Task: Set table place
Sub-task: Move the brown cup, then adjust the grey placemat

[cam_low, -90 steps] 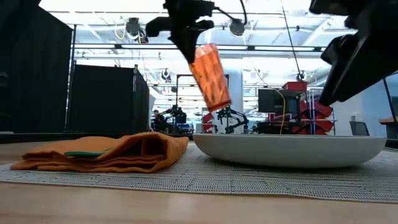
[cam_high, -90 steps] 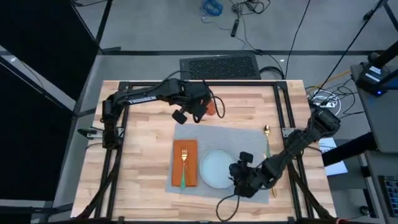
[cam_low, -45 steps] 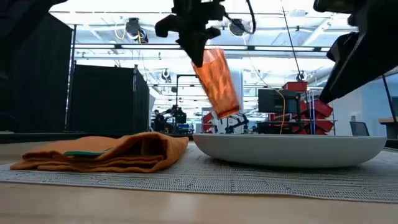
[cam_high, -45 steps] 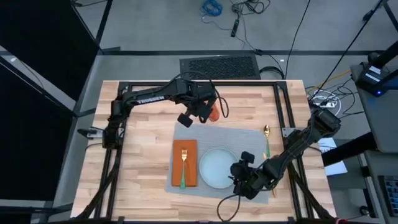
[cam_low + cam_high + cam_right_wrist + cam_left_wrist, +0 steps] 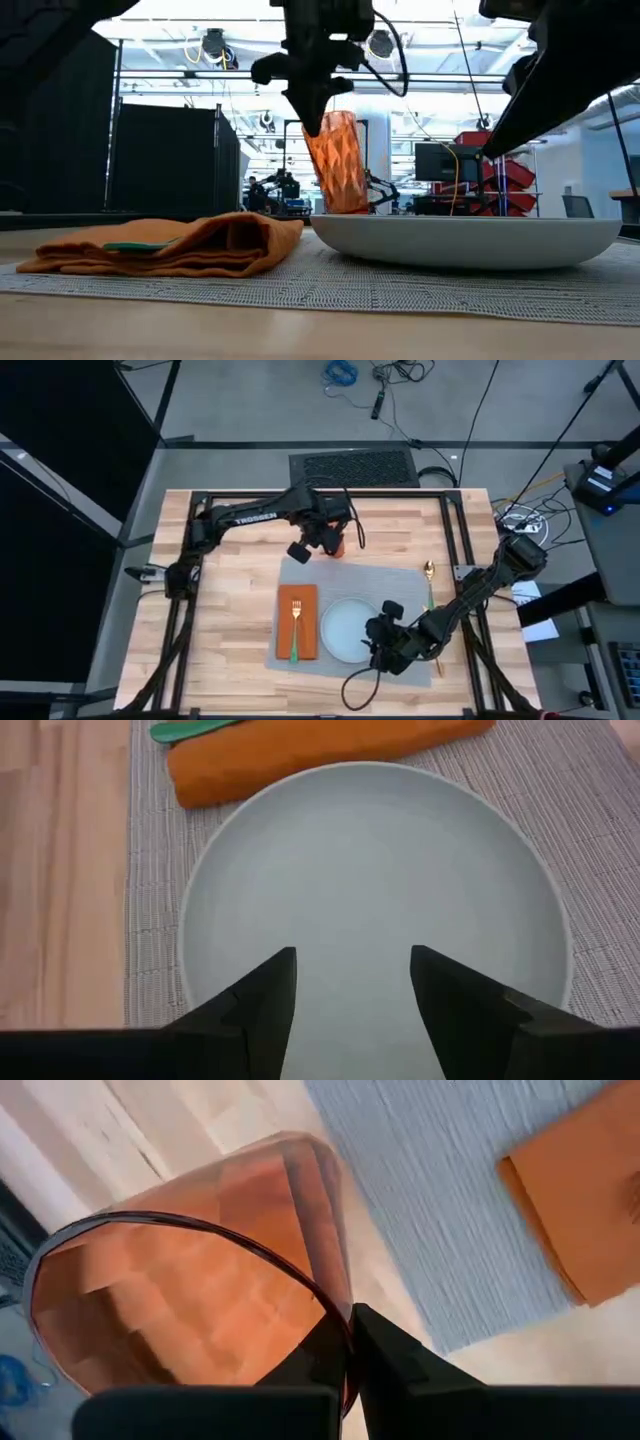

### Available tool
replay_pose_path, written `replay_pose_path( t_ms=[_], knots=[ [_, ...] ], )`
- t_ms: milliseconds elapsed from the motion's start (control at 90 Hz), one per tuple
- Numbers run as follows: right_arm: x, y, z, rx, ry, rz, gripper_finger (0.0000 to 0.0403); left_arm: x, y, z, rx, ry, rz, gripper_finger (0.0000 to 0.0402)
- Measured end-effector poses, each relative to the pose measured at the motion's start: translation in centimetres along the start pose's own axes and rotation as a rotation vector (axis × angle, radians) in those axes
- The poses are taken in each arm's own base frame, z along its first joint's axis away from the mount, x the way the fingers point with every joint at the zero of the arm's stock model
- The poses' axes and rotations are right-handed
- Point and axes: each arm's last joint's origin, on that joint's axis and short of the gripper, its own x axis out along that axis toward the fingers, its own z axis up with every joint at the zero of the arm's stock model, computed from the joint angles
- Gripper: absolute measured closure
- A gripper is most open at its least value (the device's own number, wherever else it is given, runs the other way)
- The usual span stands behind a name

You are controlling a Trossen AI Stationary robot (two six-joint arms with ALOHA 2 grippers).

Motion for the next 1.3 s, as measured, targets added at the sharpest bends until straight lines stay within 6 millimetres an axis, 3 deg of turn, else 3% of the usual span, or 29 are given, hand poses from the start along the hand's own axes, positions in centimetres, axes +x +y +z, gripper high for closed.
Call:
replay_pose_path(
  t_ms=[433, 800, 1022, 1300],
  knots=[
    [0.0, 0.2, 0.2, -0.016, -0.023, 0.018, 0.0220, 0.1, 0.6, -0.5, -0.016, 0.052, 0.055, 0.0397],
    [0.0, 0.2, 0.3, -0.021, -0.027, 0.018, 0.0220, 0.1, 0.8, -0.4, -0.042, 0.043, 0.088, 0.0308],
    [0.0, 0.2, 0.3, -0.020, -0.027, 0.018, 0.0220, 0.1, 0.7, -0.2, -0.036, 0.074, 0.115, 0.0294],
    [0.2, 0.0, 0.4, -0.018, -0.026, 0.011, 0.0220, -3.0, -0.7, 0.0, -0.015, 0.094, 0.225, 0.0294]
  ],
)
